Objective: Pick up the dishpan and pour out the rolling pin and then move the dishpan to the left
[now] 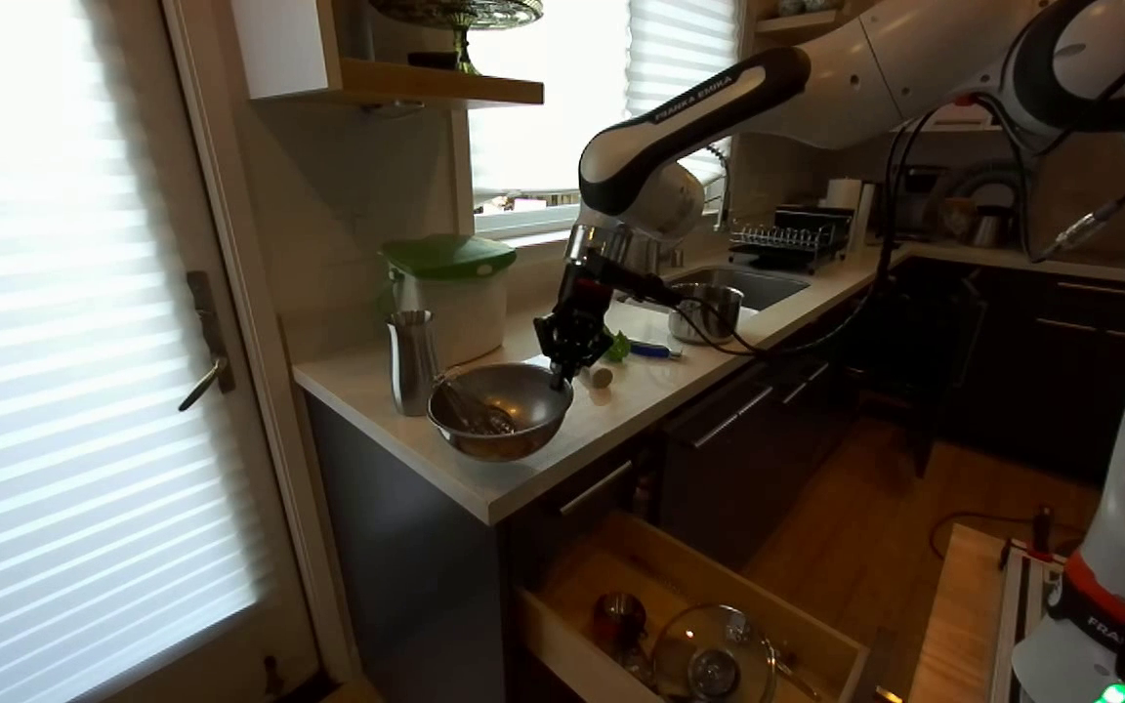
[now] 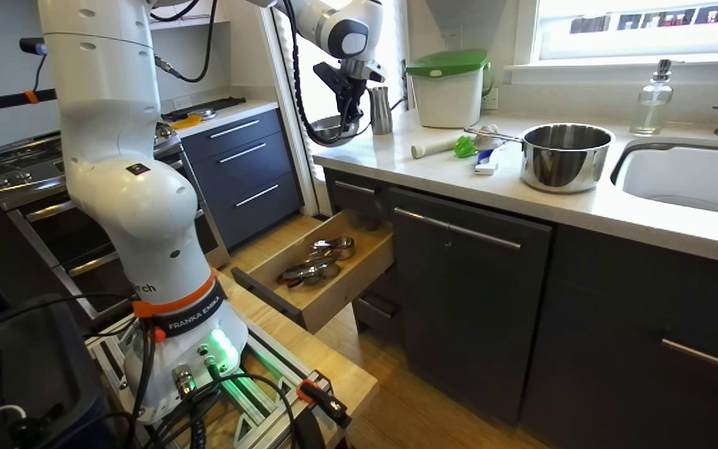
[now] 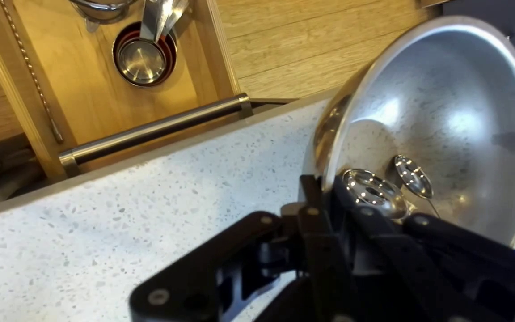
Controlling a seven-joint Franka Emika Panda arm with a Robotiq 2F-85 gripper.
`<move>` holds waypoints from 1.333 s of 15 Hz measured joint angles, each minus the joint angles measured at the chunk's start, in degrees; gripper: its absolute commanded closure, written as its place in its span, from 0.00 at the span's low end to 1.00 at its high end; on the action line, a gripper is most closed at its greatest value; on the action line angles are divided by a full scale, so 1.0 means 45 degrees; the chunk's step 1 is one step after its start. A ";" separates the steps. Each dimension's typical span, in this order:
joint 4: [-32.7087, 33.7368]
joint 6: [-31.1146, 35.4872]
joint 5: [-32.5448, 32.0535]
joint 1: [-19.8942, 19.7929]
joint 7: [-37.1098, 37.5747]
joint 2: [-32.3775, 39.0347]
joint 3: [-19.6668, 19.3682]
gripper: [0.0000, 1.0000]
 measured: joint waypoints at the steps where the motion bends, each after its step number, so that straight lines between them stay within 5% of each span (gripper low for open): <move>1: -0.0020 0.0002 0.0030 -0.0016 -0.0040 -0.0047 0.0000 0.98; 9: 0.0003 -0.0019 -0.0100 -0.0171 -0.0268 0.0437 -0.0014 0.98; 10: 0.0019 -0.0019 -0.0100 -0.0189 -0.0347 0.0490 -0.0014 0.66; 12: 0.0054 -0.0026 -0.0073 -0.0214 -0.0503 0.0562 -0.0013 0.59; 20: 0.0278 -0.0430 -0.0087 -0.0302 -0.0437 0.0307 -0.0020 0.00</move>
